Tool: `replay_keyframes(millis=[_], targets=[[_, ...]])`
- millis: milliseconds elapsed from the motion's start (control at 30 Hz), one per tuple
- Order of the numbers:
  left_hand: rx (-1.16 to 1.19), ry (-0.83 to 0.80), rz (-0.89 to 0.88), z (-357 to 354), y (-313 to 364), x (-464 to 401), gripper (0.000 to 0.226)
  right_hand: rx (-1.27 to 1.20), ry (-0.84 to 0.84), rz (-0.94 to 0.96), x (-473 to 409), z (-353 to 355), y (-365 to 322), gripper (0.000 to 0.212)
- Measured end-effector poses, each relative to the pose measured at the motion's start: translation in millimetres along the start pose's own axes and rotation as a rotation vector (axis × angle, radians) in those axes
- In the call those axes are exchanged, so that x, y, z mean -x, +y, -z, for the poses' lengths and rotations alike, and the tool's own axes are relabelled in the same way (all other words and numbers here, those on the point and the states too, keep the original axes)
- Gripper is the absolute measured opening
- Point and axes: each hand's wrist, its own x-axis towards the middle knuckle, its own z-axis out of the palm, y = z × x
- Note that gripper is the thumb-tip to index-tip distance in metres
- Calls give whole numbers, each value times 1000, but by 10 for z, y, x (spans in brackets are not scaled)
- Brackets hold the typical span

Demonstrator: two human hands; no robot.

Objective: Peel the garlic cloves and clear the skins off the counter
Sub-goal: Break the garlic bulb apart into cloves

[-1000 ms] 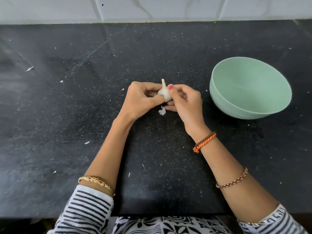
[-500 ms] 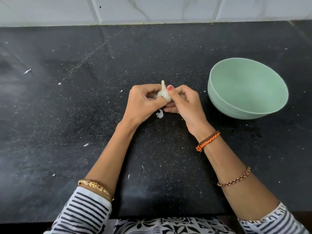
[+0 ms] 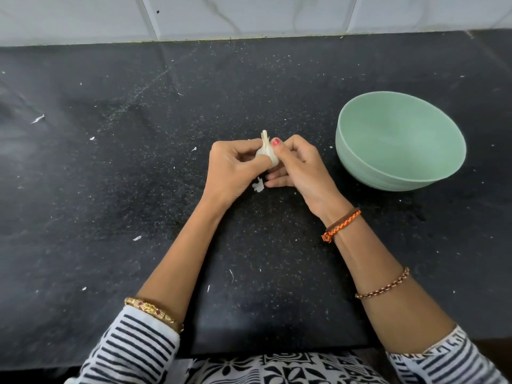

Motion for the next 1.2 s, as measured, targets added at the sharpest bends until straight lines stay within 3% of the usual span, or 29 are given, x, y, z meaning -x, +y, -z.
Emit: replay_keyframes(millis=[300, 700, 967, 1200], targets=[[39, -62, 33, 28, 9, -11, 21, -85, 20, 12, 28, 4, -18, 11], [147, 57, 144, -128, 49, 34, 22, -80, 33, 53, 21, -14, -11, 15], [-18, 208, 170, -259, -10, 49, 31, -23, 110, 82, 49, -91, 2, 16], [-20, 232, 195, -299, 4, 32, 35, -9, 94, 63, 67, -93, -21, 21]])
